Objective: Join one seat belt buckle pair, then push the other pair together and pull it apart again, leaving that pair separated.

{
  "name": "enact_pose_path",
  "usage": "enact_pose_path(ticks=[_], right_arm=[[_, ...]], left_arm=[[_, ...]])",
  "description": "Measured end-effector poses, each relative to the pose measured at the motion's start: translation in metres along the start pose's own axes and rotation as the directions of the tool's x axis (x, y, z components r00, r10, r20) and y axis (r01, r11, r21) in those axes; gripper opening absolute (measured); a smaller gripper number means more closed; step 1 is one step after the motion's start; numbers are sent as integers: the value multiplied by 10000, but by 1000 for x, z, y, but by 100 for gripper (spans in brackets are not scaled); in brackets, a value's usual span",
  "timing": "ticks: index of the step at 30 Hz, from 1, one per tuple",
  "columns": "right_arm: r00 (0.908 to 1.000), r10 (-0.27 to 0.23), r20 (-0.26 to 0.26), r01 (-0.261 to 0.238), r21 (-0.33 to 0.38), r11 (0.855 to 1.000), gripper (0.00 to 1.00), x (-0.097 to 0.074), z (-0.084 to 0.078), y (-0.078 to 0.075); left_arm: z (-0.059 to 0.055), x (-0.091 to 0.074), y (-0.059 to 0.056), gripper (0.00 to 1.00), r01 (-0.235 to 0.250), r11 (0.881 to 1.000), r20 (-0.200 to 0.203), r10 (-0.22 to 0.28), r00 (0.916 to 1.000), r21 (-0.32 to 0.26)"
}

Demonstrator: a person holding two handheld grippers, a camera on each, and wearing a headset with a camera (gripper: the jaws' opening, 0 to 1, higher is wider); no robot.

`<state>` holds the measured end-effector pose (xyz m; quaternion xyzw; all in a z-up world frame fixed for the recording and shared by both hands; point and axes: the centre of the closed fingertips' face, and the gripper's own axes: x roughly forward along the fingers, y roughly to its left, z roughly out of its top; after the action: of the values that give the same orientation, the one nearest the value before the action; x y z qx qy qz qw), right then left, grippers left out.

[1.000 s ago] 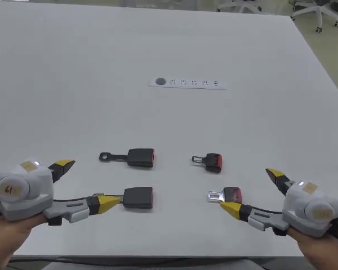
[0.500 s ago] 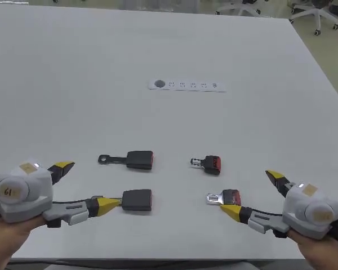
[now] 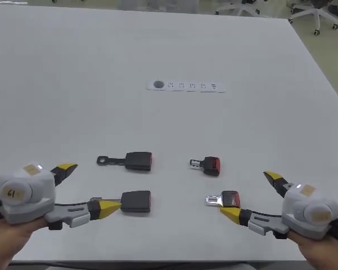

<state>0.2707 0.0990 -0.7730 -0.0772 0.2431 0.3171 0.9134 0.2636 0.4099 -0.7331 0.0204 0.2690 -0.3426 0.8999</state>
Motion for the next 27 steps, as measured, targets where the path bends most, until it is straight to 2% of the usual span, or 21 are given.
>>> enact_pose_path(ticks=[8, 21, 25, 27], right_arm=[[9995, 254, -172, -256, -135, 9996, 95, 2, -5, 1], [9953, 784, -573, -808, -420, 9958, 94, 9, -12, 2], [9928, 955, -716, -990, -469, 9940, 93, 13, -15, 1], [9915, 1039, -783, -1083, -536, 9927, 93, 14, -16, 2]], left_arm=[[-1, 7, -4, 96, 193, 9994, -94, -191, 9998, 275], [-5, 22, -12, 96, 738, 9949, -476, -707, 9964, 681], [-10, 27, -16, 95, 1004, 9895, -807, -922, 9925, 1041], [-10, 28, -16, 94, 1041, 9890, -842, -955, 9919, 1051]])
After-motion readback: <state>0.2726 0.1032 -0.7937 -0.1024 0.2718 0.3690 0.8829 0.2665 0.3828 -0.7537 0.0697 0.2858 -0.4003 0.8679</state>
